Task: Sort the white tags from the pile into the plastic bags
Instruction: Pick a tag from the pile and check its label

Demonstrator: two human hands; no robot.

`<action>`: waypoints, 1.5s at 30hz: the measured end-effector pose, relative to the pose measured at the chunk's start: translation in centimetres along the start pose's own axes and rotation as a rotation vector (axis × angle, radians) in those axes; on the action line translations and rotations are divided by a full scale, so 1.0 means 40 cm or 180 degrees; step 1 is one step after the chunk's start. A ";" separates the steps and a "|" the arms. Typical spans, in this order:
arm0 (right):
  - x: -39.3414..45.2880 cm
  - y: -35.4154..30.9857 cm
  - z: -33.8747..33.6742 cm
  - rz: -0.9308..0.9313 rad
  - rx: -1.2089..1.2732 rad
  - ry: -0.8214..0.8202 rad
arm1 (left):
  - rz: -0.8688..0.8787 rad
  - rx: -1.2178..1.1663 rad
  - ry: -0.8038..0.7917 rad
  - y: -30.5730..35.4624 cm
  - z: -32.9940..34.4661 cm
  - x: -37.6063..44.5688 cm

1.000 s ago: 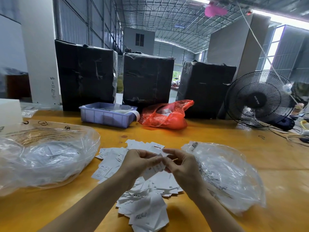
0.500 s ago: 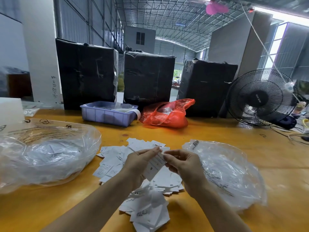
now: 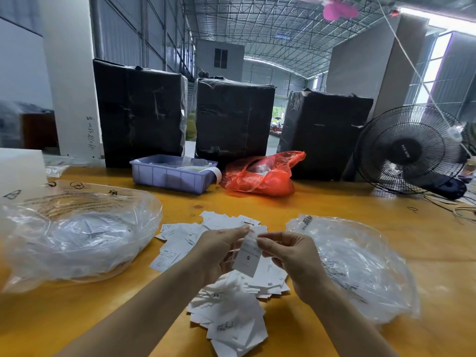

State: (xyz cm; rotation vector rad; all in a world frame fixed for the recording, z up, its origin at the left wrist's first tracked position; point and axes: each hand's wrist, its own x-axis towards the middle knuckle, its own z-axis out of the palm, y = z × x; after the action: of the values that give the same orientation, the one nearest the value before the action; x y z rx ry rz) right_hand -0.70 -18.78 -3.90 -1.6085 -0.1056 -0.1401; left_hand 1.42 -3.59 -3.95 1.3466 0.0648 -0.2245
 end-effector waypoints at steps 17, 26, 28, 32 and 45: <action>0.080 -0.005 -0.184 -0.1656 -0.1562 0.1801 | 0.1175 0.2387 0.3306 0.161 -0.471 -0.025; 0.082 0.058 -0.307 0.0579 -0.3646 0.0662 | 0.0483 0.3417 0.3363 0.151 -0.504 0.014; 0.072 0.057 -0.300 0.0586 -0.3775 0.0560 | 0.0359 0.3410 0.2952 0.148 -0.490 0.048; 0.085 0.077 -0.312 0.0172 -0.3334 0.1030 | 0.0461 0.4113 0.2101 0.102 -0.400 0.133; 0.049 -0.040 -0.210 -0.0143 0.0617 0.0141 | 0.1981 0.2474 0.0264 0.030 -0.008 -0.026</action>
State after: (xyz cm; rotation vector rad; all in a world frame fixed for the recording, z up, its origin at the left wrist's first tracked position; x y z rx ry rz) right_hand 0.78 -27.15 -1.69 -1.4095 -0.1173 -0.1943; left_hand 0.67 -2.92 -2.71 2.0704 -0.4082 0.3758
